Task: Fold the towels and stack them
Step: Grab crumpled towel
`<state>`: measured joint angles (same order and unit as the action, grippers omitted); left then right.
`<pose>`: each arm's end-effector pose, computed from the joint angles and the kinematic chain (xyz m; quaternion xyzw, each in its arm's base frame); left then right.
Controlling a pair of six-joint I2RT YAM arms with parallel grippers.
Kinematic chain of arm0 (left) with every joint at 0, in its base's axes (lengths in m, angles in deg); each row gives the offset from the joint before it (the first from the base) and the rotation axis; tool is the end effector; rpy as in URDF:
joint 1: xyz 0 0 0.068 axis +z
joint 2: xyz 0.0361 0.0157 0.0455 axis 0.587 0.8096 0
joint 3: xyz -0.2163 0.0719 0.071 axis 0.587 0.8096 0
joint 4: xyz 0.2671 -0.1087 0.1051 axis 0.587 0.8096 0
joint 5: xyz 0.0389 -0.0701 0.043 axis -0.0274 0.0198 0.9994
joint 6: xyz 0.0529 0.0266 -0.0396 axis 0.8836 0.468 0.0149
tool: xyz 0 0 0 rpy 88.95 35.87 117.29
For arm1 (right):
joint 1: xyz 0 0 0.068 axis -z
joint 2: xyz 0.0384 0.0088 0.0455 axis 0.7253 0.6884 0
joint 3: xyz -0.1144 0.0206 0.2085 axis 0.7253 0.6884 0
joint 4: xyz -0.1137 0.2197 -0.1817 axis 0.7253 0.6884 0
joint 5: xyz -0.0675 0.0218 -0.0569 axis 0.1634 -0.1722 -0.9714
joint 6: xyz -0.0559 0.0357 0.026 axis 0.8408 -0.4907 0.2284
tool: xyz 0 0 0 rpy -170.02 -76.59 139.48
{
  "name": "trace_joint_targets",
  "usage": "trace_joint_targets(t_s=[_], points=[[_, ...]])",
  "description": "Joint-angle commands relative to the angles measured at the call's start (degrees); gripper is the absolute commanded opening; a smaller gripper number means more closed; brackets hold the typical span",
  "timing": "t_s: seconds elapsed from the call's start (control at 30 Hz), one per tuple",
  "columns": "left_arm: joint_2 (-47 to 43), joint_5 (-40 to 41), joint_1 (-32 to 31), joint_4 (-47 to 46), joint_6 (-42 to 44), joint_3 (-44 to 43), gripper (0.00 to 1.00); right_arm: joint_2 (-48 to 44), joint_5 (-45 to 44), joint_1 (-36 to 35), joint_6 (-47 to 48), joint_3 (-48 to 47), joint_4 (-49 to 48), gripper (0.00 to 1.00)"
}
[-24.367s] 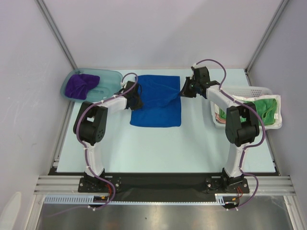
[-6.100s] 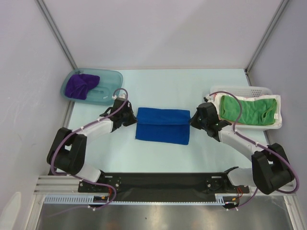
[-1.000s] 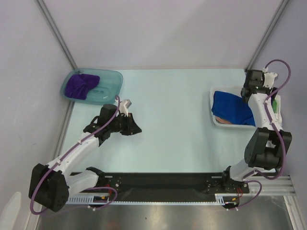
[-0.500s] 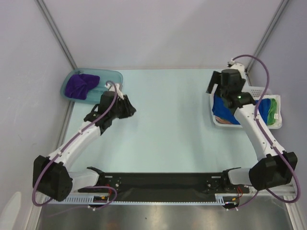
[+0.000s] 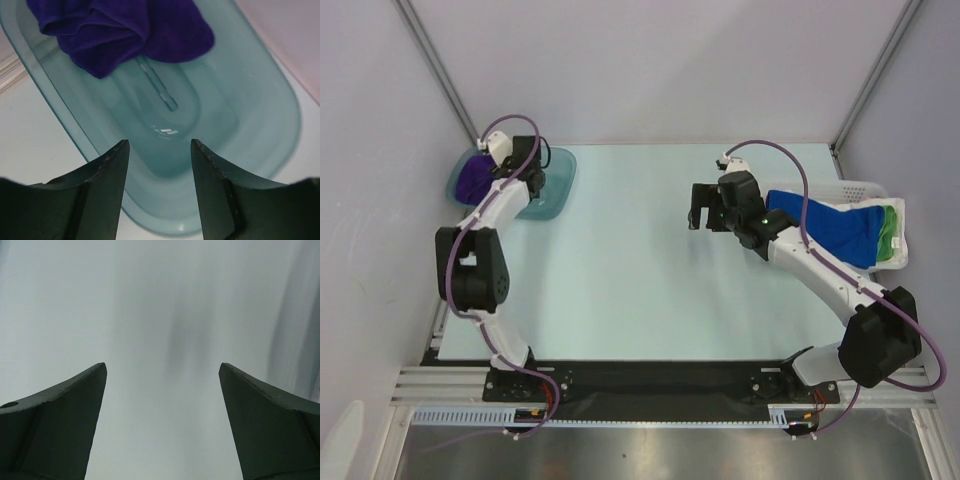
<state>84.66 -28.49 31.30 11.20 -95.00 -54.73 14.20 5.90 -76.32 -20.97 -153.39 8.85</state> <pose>0.4613 -0.0035 0.2108 -0.3795 0.7834 0.1021 0.4815 0.3396 0.1830 0.2435 -0.0406 0.8873 0.1193 0.4435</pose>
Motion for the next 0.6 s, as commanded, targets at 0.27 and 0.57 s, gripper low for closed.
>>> trace_joint_targets(t_s=[0.27,0.57], points=[[18.0,8.1,6.8,-3.3,0.5,-15.3,0.58,-2.6,3.0,-0.1,-1.1,3.2,-5.7,1.0],[26.5,9.8,9.7,-7.1,7.4,-25.0,0.57,-0.5,5.5,-0.1,-1.5,3.8,-7.0,0.98]])
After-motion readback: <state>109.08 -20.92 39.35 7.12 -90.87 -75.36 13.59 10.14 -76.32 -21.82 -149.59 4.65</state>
